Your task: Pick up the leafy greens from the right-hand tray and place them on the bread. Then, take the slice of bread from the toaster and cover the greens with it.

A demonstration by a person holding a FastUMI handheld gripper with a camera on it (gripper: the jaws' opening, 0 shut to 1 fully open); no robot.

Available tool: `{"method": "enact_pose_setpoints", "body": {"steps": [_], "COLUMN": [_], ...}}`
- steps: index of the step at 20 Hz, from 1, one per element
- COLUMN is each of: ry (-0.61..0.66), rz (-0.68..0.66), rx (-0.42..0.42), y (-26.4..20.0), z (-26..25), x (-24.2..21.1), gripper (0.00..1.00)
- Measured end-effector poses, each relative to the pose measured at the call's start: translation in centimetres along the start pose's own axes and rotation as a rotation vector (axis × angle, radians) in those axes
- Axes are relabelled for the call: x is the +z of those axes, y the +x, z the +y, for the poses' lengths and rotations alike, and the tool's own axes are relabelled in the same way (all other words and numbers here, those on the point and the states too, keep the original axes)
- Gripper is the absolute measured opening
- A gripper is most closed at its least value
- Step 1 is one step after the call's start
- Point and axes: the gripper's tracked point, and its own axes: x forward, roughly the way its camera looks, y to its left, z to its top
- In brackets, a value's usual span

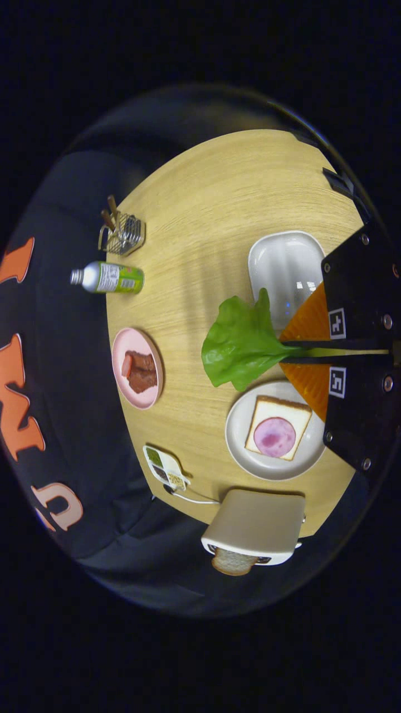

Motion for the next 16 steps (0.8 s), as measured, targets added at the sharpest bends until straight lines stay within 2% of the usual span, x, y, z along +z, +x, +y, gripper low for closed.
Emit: {"method": "enact_pose_setpoints", "body": {"steps": [8,16], "ry": [-0.135,-0.225], "rz": [0.077,0.136], "rx": [0.136,0.131], "y": [2.8,6.1], "z": [9.1,13.2], "x": [-1.7,-3.3], "gripper": [0.04,0.06]}}
